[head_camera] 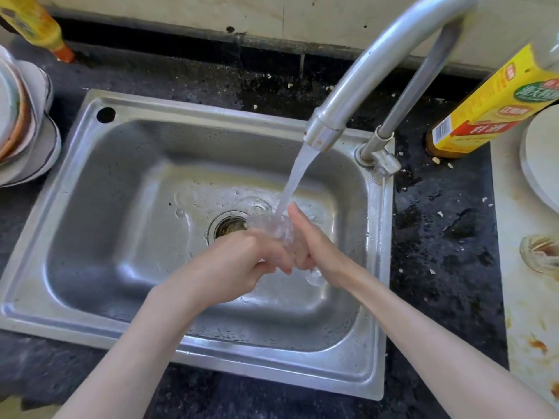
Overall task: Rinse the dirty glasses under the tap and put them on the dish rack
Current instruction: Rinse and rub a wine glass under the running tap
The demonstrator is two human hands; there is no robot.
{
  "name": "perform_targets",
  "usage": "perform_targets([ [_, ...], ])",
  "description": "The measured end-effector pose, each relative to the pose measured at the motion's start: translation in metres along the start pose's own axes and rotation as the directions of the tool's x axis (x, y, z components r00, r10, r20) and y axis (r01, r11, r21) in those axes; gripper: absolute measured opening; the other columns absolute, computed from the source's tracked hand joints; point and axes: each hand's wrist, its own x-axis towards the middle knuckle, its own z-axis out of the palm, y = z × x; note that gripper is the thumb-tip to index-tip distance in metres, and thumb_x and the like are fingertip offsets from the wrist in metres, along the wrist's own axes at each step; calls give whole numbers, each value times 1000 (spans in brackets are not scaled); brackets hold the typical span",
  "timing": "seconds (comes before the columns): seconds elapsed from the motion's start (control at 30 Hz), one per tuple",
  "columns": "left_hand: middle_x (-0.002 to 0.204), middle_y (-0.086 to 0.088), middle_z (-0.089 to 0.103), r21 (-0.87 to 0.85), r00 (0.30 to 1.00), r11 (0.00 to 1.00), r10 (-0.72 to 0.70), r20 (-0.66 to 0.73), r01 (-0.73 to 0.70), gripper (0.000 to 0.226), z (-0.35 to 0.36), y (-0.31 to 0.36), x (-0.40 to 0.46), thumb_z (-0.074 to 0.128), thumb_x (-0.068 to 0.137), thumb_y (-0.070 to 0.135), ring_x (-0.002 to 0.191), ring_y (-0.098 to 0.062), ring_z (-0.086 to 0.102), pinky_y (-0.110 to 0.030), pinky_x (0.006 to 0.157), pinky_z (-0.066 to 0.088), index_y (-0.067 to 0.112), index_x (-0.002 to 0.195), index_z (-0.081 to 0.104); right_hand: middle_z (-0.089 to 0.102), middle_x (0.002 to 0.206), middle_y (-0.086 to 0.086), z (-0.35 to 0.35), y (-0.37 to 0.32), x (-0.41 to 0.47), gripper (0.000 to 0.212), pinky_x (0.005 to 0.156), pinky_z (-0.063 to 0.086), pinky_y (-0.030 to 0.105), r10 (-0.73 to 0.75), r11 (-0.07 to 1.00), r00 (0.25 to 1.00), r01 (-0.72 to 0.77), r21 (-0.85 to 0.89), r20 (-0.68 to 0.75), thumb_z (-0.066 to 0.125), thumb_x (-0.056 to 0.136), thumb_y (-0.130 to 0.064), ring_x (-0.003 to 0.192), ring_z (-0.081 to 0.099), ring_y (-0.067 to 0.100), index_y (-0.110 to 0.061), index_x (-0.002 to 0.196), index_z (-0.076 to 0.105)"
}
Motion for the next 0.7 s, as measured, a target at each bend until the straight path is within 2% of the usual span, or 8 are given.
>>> perform_targets([
  [0.1, 78, 11, 70, -9, 994, 997, -82, -70, 82, 21, -4, 5, -1, 74, 74, 5, 75, -2, 59, -25, 74, 47, 25, 74, 73, 41, 43, -4, -4, 2, 4, 73, 46, 13, 25, 4, 1000, 987, -9, 29, 162, 9, 93, -64, 39, 24, 9, -29, 61, 64],
  [0.17, 66, 7, 65, -60, 967, 985, -172, -190, 164, 20, -5, 5, -1, 80, 69, 12, 67, -4, 57, -21, 66, 46, 24, 61, 65, 49, 67, 3, -6, 8, 6, 62, 50, 23, 27, -44, 999, 984, 45, -6, 174, 29, 86, -71, 52, 35, 13, -20, 105, 61],
  [0.23, 61, 11, 59, -96, 936, 973, -227, -268, 209, 32, -3, 2, -1, 81, 66, 18, 64, -1, 54, -13, 58, 40, 28, 57, 52, 52, 95, -7, -6, 11, 5, 61, 58, 37, 16, -71, 994, 992, 79, -71, 105, 51, 79, -57, 70, 47, 5, -17, 125, 46],
  [0.3, 66, 16, 58, -59, 955, 977, -213, -204, 205, 29, -5, 1, -2, 77, 73, 20, 67, -1, 56, -10, 62, 39, 32, 65, 52, 52, 95, -18, -5, 14, 4, 59, 55, 38, 9, -63, 996, 996, 67, -54, 69, 58, 76, -45, 67, 48, -6, -20, 128, 41],
  [0.37, 79, 19, 62, -15, 984, 986, -169, -54, 168, 16, -9, -2, -4, 68, 82, 13, 82, -4, 60, -3, 70, 36, 28, 82, 66, 58, 69, -19, -5, 16, 3, 51, 42, 30, 10, -9, 1000, 997, 9, -4, 78, 60, 81, -51, 44, 39, -2, -23, 122, 47],
  [0.43, 86, 14, 68, -14, 990, 991, -134, 45, 135, 19, -14, -4, -6, 64, 85, 5, 85, -1, 61, -3, 73, 37, 22, 89, 72, 56, 52, -8, -5, 16, 2, 36, 35, 21, 14, 0, 999, 994, -4, 34, 112, 47, 87, -59, 34, 28, 2, -28, 92, 64],
  [0.53, 77, 12, 68, -81, 993, 990, -115, 18, 116, 16, -16, -1, -5, 67, 81, 3, 76, 10, 56, -4, 69, 38, 18, 81, 73, 57, 48, 1, -3, 12, 4, 60, 40, 20, 18, 47, 998, 997, -44, -49, 60, 31, 84, -74, 34, 27, 8, -28, 64, 63],
  [0.7, 61, 13, 51, -188, 940, 972, -190, -285, 139, 36, -6, -1, -4, 74, 75, 9, 63, 7, 50, -7, 60, 35, 29, 65, 46, 53, 88, -24, -1, 16, 7, 49, 67, 36, 13, -71, 984, 996, 61, -169, -52, 50, 84, -60, 70, 51, -16, -20, 114, 49],
])
